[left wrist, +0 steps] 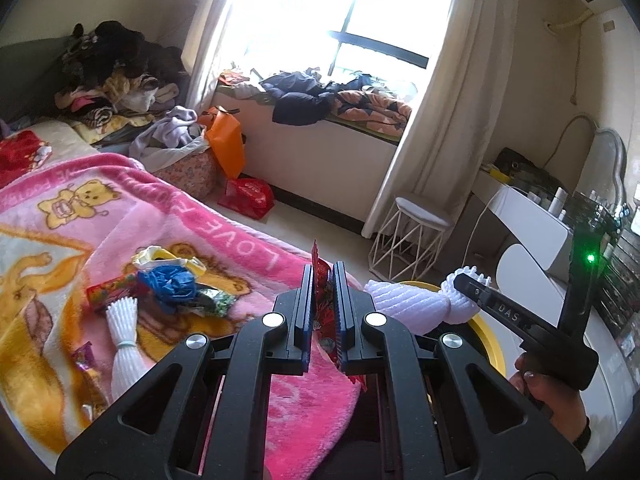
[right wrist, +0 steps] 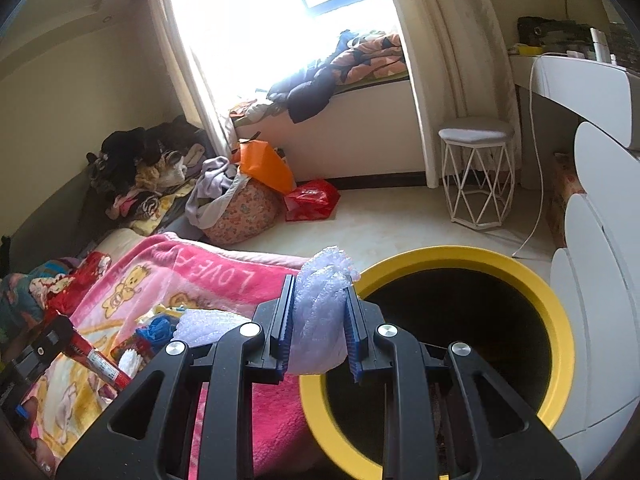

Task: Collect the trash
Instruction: 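Carry the foam net and red wrapper over the yellow-rimmed bin with both tools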

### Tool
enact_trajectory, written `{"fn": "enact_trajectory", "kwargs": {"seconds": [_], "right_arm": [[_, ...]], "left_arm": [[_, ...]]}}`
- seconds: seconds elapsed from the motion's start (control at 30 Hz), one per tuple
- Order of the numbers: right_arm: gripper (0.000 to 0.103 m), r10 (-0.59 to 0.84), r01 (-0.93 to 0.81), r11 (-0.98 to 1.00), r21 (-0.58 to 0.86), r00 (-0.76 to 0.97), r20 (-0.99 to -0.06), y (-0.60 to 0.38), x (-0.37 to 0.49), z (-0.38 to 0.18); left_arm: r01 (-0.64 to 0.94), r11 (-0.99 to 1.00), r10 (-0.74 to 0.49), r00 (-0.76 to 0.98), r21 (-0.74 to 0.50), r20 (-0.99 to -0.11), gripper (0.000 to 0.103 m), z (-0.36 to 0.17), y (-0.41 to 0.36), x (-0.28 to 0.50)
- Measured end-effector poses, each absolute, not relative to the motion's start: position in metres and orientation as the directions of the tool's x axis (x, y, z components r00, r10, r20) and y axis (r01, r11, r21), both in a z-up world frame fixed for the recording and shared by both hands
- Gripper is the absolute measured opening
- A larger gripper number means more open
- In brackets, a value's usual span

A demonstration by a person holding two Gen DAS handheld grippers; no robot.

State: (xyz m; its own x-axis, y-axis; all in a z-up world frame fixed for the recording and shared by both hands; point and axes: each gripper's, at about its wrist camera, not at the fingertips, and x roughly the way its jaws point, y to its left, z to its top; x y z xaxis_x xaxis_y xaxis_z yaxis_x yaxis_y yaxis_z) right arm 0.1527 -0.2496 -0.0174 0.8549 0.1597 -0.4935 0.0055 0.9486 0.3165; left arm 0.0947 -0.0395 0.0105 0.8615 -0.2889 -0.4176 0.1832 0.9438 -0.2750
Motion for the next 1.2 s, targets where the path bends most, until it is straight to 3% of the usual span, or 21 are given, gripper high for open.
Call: {"fn": "enact_trajectory", "kwargs": {"seconds": [1.2], "right_arm": [[0.021,-0.067,0.213,0.948,0.236,0.86,-0.506,-0.322,0.155,-0.035]], "left_arm": [[0.301,0.93,-0.365,0.824,-0.211,-0.434,0.006,0.004,-0.122,0.104]]}}
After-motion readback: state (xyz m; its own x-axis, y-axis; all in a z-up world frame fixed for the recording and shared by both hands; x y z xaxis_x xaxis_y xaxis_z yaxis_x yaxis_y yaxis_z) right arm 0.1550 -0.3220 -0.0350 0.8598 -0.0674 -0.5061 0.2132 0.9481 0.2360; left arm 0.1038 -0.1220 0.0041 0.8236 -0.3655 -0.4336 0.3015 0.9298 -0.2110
